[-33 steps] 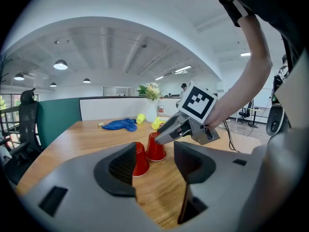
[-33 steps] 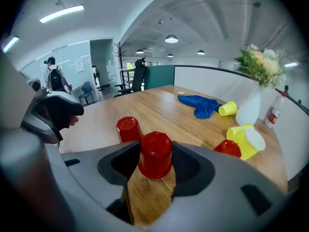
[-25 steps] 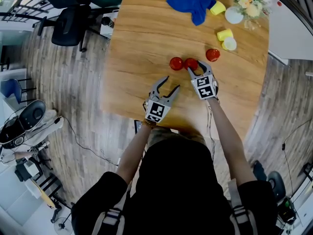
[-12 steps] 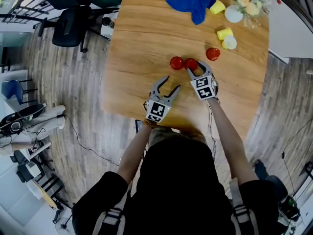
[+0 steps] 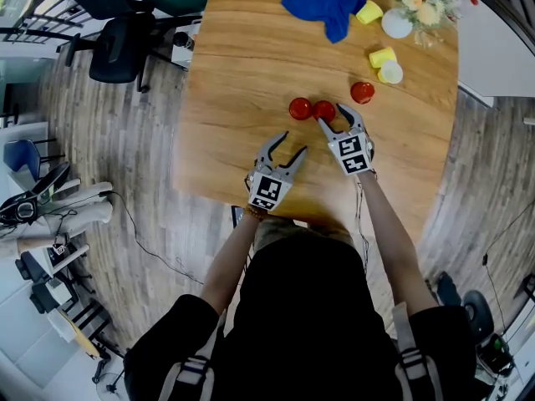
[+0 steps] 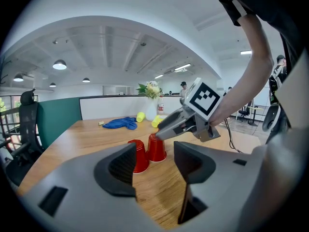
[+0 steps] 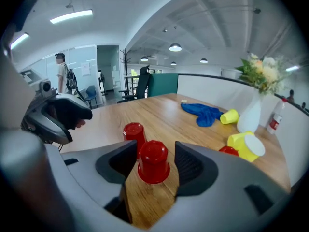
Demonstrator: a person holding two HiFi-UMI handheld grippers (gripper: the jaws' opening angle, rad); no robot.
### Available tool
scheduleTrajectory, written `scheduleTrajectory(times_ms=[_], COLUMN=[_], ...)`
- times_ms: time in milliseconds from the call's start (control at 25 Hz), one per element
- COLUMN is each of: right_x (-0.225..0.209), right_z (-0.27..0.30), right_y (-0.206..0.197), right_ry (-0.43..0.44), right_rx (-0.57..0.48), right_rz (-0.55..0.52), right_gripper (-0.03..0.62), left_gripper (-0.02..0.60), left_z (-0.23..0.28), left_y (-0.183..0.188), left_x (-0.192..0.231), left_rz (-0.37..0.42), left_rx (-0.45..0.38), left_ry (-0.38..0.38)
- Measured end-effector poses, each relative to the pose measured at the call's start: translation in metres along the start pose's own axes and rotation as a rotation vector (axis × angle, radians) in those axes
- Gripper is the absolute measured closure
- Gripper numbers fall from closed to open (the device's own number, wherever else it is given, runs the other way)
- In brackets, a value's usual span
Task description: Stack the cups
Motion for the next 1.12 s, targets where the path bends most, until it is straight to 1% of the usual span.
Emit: scheduleTrajectory(times_ms=[40, 120, 240, 320, 360, 520, 840, 880, 920, 1120], right_x=[-0.004, -0.022, -0.062, -0.086, -0.095, -0.112, -0.120, -0.120, -0.119, -0.109], right_z=[-0.008, -0.024, -0.040, -0.046, -0.047, -0.040, -0.015, -0.014, -0.014, -0.022], right_y=[0.003, 0.006, 0.000, -0.006, -0.008, -0.014, -0.026, -0.027, -0.027, -0.023], right_ry=[-0.009, -0.071, -0.193, -0.243, -0.255, -0.238, -0.199, -0.200, -0.203, -0.189], right_rx=[-0.028, -0.057, -0.041, -0.022, -0.012, 0.026, 0.082, 0.088, 0.092, 0.069], right_rz=[-0.010, -0.021, 0.024, 0.050, 0.054, 0.052, 0.088, 0.089, 0.090, 0.089], right_gripper=[0.341, 0.341, 0.341, 0.341, 0.341, 0.329, 0.329, 0.335, 0.367, 0.373], left_gripper=[0.330, 0.330, 0.330, 0.330, 0.330, 0.330, 0.330, 0.330, 0.330, 0.330], left_z=[0.000, 0.000, -0.001, 0.000, 0.002, 0.006, 0.007, 0.005, 0.004, -0.001], left_y=[0.000, 0.000, 0.001, 0.002, 0.003, 0.010, 0.018, 0.018, 0.017, 0.015], left_x=[0.001, 0.004, 0.005, 0.004, 0.002, -0.003, -0.007, -0.006, -0.006, -0.006], left_rz=[0.001, 0.003, 0.004, 0.006, 0.008, 0.014, 0.026, 0.026, 0.026, 0.025], left_rx=[0.000, 0.000, 0.004, 0.004, 0.001, -0.012, -0.017, -0.015, -0.013, -0.005], left_ry=[0.001, 0.002, 0.001, -0.005, -0.009, -0.017, -0.015, -0.014, -0.012, 0.001])
Point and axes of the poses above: the fingertips, and each gripper's own axes: z forward along the fingers, x to its left, y out of its top, the point moved 10 cm from there along -z, backward along the fingers, and after that the axes turned 7 degrees about y, right-handed, at the moved point
